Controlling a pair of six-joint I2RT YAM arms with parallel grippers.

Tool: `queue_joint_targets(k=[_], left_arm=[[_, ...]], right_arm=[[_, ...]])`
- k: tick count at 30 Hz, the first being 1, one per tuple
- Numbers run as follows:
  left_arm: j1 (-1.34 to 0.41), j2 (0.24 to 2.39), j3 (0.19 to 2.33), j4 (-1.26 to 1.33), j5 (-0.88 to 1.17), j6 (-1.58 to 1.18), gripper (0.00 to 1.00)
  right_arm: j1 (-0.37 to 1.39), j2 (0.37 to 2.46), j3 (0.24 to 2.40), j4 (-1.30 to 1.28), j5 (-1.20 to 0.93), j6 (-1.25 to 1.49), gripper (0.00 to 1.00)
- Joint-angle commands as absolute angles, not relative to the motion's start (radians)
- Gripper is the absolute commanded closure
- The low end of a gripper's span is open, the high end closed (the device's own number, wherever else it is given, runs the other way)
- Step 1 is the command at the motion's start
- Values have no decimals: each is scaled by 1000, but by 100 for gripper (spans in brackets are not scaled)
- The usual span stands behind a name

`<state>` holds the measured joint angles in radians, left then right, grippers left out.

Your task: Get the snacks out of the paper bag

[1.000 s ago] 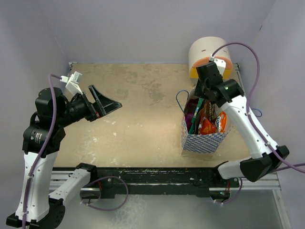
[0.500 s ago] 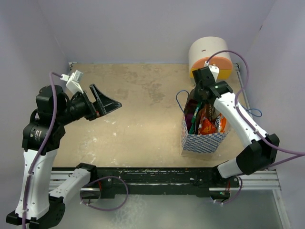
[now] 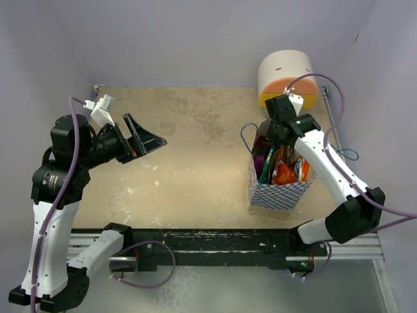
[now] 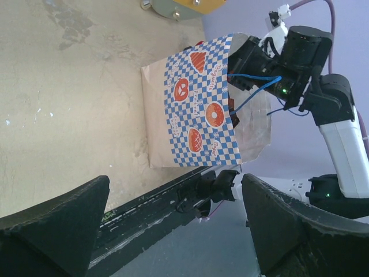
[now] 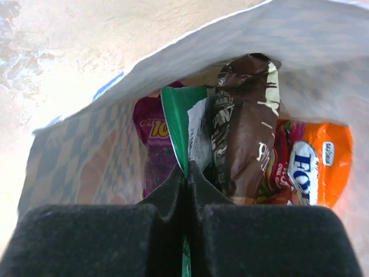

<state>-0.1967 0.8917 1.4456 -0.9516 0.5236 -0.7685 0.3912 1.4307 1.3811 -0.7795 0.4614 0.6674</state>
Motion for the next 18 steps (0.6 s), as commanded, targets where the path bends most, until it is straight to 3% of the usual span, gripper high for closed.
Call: queue_joint_targets(k=[1, 13, 18], left_arm=[[-193, 879, 1461, -914, 515, -779, 1], [-193, 884, 1460, -892, 520, -784, 1], [-193, 884, 1470, -901, 530, -776, 1]], right_arm=[[387, 1324, 1503, -810, 472, 657, 100], [387, 1248, 1852, -995, 427, 636, 100], [387, 1214, 2018, -964, 238, 531, 100]])
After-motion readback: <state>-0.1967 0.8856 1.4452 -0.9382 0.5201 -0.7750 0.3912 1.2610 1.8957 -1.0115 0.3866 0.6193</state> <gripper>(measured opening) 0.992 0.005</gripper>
